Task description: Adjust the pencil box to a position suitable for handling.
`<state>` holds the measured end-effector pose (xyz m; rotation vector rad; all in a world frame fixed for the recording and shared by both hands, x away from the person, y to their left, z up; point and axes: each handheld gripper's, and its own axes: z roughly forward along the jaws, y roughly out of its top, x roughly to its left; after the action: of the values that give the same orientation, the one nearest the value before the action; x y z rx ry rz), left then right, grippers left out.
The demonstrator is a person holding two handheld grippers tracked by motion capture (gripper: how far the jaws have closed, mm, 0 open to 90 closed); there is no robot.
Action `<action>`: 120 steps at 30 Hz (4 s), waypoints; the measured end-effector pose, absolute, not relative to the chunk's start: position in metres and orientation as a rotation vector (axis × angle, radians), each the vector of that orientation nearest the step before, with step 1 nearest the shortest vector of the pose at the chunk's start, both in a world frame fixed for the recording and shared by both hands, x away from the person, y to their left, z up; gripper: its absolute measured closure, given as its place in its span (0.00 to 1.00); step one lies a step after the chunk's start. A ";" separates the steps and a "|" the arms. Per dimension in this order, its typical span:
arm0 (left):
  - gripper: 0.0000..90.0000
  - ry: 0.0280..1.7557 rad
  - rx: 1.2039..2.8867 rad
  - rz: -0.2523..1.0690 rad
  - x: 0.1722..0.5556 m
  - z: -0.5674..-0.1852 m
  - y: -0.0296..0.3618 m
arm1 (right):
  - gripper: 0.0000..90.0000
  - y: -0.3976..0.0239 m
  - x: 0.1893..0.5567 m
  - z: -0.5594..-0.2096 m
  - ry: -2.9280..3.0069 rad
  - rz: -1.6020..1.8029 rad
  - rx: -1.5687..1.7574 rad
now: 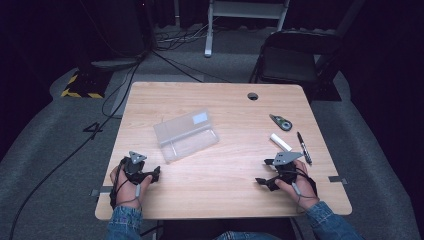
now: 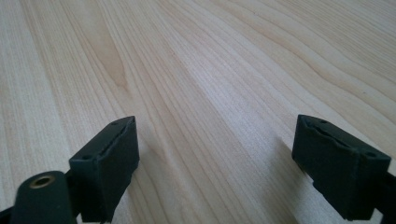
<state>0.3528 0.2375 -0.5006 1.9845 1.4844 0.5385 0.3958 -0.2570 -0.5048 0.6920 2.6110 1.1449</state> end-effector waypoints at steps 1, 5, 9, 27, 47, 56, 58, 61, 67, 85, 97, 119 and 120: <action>0.23 1.490 1.977 0.531 0.353 -0.499 0.237 | 0.17 -0.257 0.396 -0.505 2.611 1.145 0.692; 0.24 1.468 1.978 0.527 0.356 -0.490 0.235 | 0.17 -0.258 0.395 -0.505 2.613 1.148 0.683; 0.26 1.446 1.991 0.521 0.358 -0.480 0.232 | 0.17 -0.258 0.395 -0.505 2.612 1.149 0.685; 0.25 1.379 1.970 0.513 0.381 -0.461 0.221 | 0.17 -0.260 0.391 -0.505 2.605 1.144 0.705; 0.28 1.416 1.967 0.515 0.412 -0.486 0.221 | 0.17 -0.261 0.391 -0.505 2.605 1.145 0.701; 0.35 1.373 2.024 0.438 0.416 -0.497 0.217 | 0.17 -0.261 0.391 -0.505 2.607 1.145 0.699; 0.35 1.368 2.027 0.446 0.415 -0.497 0.216 | 0.17 -0.261 0.391 -0.505 2.605 1.146 0.698; 0.38 1.349 2.043 0.454 0.414 -0.497 0.215 | 0.17 -0.261 0.391 -0.505 2.607 1.145 0.697; 0.39 1.324 2.021 0.463 0.412 -0.500 0.216 | 0.20 -0.262 0.389 -0.505 2.602 1.150 0.706; 0.42 1.203 2.044 0.436 0.402 -0.503 0.206 | 0.28 -0.295 0.383 -0.475 2.471 1.235 0.863; 0.42 1.037 2.144 0.361 0.387 -0.501 0.175 | 0.29 -0.311 0.385 -0.465 2.417 1.239 0.902; 0.42 0.664 2.257 0.203 0.359 -0.501 0.109 | 0.29 -0.322 0.386 -0.459 2.374 1.239 0.926; 0.42 0.651 2.261 0.204 0.359 -0.501 0.108 | 0.29 -0.322 0.386 -0.459 2.375 1.239 0.927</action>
<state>0.3592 0.1081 -0.5013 2.2608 0.6512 0.2043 0.3863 -0.3218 -0.4592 0.9274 2.3746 1.2391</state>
